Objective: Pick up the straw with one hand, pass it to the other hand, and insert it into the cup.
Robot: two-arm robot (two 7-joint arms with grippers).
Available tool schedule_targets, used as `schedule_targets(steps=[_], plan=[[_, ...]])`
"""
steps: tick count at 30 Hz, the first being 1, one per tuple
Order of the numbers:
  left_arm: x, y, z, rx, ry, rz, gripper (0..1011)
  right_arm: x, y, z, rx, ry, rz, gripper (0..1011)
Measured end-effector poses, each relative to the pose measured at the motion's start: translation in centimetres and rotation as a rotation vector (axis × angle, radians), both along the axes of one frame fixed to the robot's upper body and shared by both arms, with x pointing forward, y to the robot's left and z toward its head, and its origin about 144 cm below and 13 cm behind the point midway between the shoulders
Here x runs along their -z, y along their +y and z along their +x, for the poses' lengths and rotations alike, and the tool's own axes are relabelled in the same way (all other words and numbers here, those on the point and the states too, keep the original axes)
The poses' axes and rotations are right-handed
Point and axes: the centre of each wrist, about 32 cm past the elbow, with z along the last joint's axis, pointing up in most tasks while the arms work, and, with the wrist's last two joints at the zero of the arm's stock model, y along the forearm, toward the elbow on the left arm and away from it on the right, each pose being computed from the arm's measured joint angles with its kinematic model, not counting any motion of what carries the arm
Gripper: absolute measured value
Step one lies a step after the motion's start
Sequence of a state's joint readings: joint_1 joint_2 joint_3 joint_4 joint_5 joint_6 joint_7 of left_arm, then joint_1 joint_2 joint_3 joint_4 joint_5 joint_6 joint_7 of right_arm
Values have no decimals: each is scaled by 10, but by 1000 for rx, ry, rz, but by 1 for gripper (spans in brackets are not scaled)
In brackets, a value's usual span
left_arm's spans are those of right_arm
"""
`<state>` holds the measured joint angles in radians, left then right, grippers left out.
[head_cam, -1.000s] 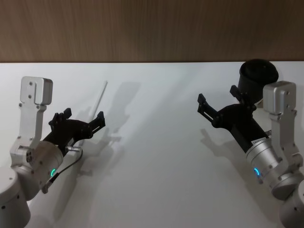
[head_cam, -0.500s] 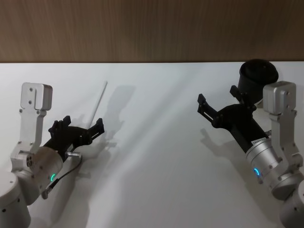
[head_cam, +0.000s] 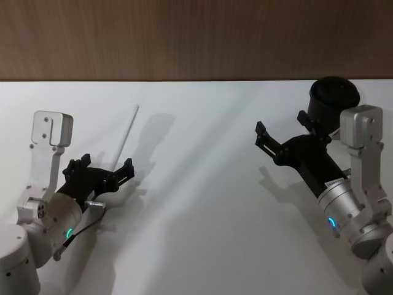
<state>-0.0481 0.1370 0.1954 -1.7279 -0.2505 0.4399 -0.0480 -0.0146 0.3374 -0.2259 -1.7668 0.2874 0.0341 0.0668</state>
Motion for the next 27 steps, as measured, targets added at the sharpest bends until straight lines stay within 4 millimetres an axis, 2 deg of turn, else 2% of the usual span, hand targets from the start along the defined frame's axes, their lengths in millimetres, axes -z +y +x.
schedule_targets(steps=[27], plan=[[1, -3, 1, -3, 23, 17, 1003, 0, 0, 0, 0, 0, 0, 1001]])
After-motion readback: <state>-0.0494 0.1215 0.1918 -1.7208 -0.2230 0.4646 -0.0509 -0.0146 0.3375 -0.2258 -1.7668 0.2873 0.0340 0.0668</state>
